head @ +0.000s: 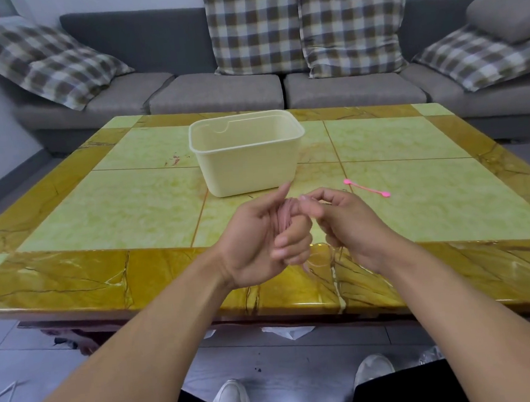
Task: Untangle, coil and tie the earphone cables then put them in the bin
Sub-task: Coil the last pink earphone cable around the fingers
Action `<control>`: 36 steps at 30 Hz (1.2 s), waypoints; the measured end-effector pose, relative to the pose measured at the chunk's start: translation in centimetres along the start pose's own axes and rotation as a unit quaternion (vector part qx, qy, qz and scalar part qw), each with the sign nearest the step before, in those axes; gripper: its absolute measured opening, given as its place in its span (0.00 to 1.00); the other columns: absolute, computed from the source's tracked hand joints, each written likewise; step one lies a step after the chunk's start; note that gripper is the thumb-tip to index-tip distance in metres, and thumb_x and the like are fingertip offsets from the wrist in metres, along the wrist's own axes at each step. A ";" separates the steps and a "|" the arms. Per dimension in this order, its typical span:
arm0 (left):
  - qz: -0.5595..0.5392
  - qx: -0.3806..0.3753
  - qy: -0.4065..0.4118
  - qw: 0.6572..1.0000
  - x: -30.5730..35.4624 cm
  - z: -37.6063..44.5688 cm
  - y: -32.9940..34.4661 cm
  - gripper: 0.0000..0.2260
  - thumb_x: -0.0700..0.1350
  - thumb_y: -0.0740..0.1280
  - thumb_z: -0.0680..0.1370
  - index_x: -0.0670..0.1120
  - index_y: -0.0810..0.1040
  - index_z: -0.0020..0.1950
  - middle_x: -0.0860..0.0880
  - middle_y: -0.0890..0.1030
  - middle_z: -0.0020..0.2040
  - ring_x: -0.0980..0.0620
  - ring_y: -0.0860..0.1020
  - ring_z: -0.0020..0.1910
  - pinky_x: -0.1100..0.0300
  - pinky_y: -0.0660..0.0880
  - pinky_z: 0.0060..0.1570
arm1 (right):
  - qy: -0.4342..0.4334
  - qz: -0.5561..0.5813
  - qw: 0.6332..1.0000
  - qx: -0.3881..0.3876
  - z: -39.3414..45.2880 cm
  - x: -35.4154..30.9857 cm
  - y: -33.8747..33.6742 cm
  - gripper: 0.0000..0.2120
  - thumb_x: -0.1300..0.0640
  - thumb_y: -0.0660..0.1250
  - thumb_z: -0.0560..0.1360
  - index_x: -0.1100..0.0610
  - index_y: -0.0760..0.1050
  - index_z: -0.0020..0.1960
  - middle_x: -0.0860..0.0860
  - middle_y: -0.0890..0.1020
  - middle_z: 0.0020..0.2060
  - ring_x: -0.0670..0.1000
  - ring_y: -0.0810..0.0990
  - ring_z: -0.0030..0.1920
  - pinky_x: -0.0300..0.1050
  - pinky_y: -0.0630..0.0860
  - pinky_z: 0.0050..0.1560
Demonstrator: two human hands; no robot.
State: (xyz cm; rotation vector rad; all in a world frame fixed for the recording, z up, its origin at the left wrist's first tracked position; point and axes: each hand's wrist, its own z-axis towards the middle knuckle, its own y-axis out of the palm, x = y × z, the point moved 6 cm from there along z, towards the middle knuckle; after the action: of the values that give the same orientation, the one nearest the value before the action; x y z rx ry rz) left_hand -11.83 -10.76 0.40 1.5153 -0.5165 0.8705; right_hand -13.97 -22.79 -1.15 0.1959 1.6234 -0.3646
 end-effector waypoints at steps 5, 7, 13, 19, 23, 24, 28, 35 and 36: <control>-0.135 0.102 0.113 0.979 1.3 0.1 -0.4 0.20 0.42 0.58 0.81 0.33 0.77 0.67 0.42 0.86 0.49 0.46 0.85 0.49 0.55 0.83 0.52 | 0.055 -0.076 0.993 -0.074 -0.6 1.1 2.3 0.21 0.56 0.63 0.82 0.45 0.82 0.33 0.50 0.71 0.28 0.49 0.62 0.29 0.43 0.55 0.30; -0.144 0.141 0.139 0.970 1.7 0.1 -1.1 0.18 0.39 0.56 0.82 0.33 0.76 0.67 0.41 0.84 0.59 0.45 0.84 0.58 0.55 0.80 0.60 | 0.079 -0.089 0.985 -0.126 -1.0 1.4 3.2 0.21 0.55 0.64 0.82 0.49 0.78 0.30 0.49 0.71 0.27 0.46 0.60 0.27 0.43 0.54 0.30; -0.116 0.234 0.190 0.947 2.7 -0.6 -3.1 0.18 0.36 0.51 0.84 0.35 0.65 0.73 0.44 0.80 0.67 0.44 0.77 0.68 0.49 0.66 0.75 | 0.083 -0.113 0.982 -0.128 -1.0 1.9 3.6 0.08 0.55 0.69 0.80 0.50 0.82 0.58 0.42 0.83 0.50 0.43 0.79 0.46 0.42 0.74 0.42; -0.069 0.308 0.228 0.921 2.9 -1.5 -4.8 0.17 0.35 0.52 0.85 0.36 0.60 0.74 0.42 0.82 0.64 0.44 0.79 0.66 0.47 0.67 0.74 | 0.010 -0.055 0.998 -0.023 -1.0 0.4 1.8 0.14 0.56 0.79 0.71 0.52 0.81 0.55 0.51 0.84 0.50 0.46 0.82 0.49 0.43 0.80 0.46; -0.041 0.339 0.232 0.911 2.6 -1.5 -4.5 0.21 0.35 0.51 0.85 0.38 0.54 0.78 0.44 0.83 0.62 0.46 0.80 0.65 0.49 0.68 0.73 | -0.003 -0.049 0.999 -0.009 -1.5 0.0 3.1 0.09 0.47 0.75 0.74 0.53 0.85 0.47 0.51 0.85 0.40 0.46 0.78 0.39 0.40 0.75 0.43; -0.039 0.339 0.233 0.911 2.5 -1.4 -4.2 0.22 0.34 0.51 0.85 0.38 0.52 0.79 0.43 0.83 0.62 0.46 0.80 0.65 0.49 0.67 0.73 | 0.001 -0.054 0.999 -0.005 -1.4 0.1 3.2 0.09 0.47 0.75 0.75 0.53 0.85 0.46 0.49 0.84 0.39 0.44 0.78 0.38 0.40 0.75 0.43; -0.030 0.335 0.238 0.911 2.6 -1.4 -3.8 0.24 0.35 0.50 0.85 0.39 0.49 0.81 0.43 0.83 0.62 0.45 0.80 0.65 0.49 0.67 0.74 | 0.051 -0.022 0.998 -0.001 -1.1 0.9 3.2 0.07 0.50 0.75 0.75 0.53 0.86 0.45 0.44 0.85 0.37 0.42 0.80 0.42 0.37 0.75 0.42; -0.029 0.330 0.220 0.917 2.1 -1.1 -3.7 0.24 0.35 0.51 0.86 0.40 0.48 0.81 0.43 0.83 0.62 0.45 0.80 0.65 0.47 0.70 0.72 | -0.083 -0.172 0.974 0.124 -1.5 -1.4 2.1 0.05 0.52 0.76 0.73 0.49 0.84 0.39 0.43 0.84 0.31 0.39 0.79 0.32 0.29 0.71 0.33; -0.029 0.331 0.221 0.917 2.1 -1.1 -3.7 0.24 0.35 0.51 0.86 0.40 0.48 0.81 0.43 0.83 0.62 0.45 0.80 0.65 0.47 0.70 0.72 | -0.103 -0.184 0.968 0.138 -1.7 -1.7 2.1 0.05 0.53 0.76 0.73 0.49 0.84 0.38 0.43 0.84 0.31 0.39 0.80 0.32 0.29 0.71 0.33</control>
State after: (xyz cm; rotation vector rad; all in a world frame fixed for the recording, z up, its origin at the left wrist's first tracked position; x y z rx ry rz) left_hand -8.00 -8.80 -0.36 1.8384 0.1854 1.3819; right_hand -14.65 -20.12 0.39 0.0615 1.3965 -0.8698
